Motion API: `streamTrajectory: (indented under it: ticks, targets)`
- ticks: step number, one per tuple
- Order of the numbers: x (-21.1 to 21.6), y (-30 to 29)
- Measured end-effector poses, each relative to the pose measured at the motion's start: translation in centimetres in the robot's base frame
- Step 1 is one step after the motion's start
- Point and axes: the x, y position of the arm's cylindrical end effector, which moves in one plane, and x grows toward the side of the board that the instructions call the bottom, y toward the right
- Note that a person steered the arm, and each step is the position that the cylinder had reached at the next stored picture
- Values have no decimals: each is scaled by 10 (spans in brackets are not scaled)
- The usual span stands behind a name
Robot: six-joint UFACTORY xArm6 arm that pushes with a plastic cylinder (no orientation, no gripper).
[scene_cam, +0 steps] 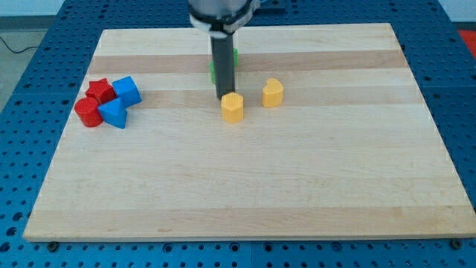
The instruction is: Push yellow heart into yellow hexagon
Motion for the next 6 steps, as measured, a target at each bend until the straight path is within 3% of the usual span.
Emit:
streamTrajectory:
  ticks: [1,2,4,5,6]
  targets:
    - [6,-1]
    - [-31,14]
    - [-67,106]
    - [-43,114]
    - [-10,83]
